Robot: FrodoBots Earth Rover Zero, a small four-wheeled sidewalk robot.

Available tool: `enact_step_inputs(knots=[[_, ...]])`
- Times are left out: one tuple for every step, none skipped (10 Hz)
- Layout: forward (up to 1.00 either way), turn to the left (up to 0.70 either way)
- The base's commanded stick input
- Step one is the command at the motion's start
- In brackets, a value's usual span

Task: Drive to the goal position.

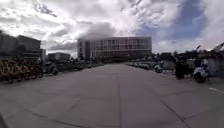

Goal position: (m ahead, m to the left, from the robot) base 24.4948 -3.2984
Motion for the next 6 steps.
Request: enact_step_inputs(knots=[[0.7,-0.34],[0.7,-0.06],[0.7,0.01],[0.7,0.01],[0.7,0.01],[0.7,0.01]])
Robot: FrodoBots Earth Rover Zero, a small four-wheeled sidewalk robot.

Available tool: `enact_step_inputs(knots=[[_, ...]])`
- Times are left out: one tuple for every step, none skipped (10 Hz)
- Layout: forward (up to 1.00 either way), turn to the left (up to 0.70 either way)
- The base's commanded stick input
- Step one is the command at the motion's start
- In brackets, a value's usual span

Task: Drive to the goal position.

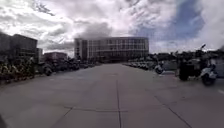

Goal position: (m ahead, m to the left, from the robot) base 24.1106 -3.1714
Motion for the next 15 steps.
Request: enact_step_inputs(knots=[[0.7,0.01],[0.7,0.01],[0.7,0.01],[0.7,0.01],[0.7,0.01],[0.7,0.01],[0.7,0.01],[0.7,0.01],[0.7,0.01],[0.7,0.01],[0.7,0.01],[0.7,0.01],[0.7,0.01],[0.7,0.01],[0.7,0.01]])
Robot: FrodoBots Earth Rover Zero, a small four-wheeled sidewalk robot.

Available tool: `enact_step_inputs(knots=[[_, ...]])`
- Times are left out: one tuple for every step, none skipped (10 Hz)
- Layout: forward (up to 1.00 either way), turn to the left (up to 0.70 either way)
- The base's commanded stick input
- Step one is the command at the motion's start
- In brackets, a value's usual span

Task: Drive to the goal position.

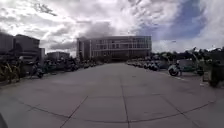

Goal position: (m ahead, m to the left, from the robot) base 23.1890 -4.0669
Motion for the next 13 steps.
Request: enact_step_inputs(knots=[[0.7,0.01],[0.7,0.01],[0.7,0.01],[0.7,0.01],[0.7,0.01],[0.7,0.01],[0.7,0.01],[0.7,0.01],[0.7,0.01],[0.7,0.01],[0.7,0.01],[0.7,0.01],[0.7,0.01]])
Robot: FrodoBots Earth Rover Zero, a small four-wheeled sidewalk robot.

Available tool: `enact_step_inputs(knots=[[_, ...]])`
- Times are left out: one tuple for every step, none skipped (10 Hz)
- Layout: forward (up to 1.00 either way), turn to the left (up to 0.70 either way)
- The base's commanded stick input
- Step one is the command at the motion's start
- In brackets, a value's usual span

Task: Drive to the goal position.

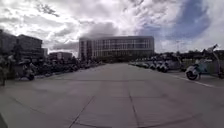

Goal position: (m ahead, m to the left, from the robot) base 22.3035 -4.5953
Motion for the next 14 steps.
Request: enact_step_inputs(knots=[[0.7,0.01],[0.7,0.01],[0.7,0.01],[0.7,0.01],[0.7,0.01],[0.7,0.01],[0.7,0.01],[0.7,0.01],[0.7,0.01],[0.7,0.01],[0.7,0.01],[0.7,0.01],[0.7,0.01],[0.7,0.01]])
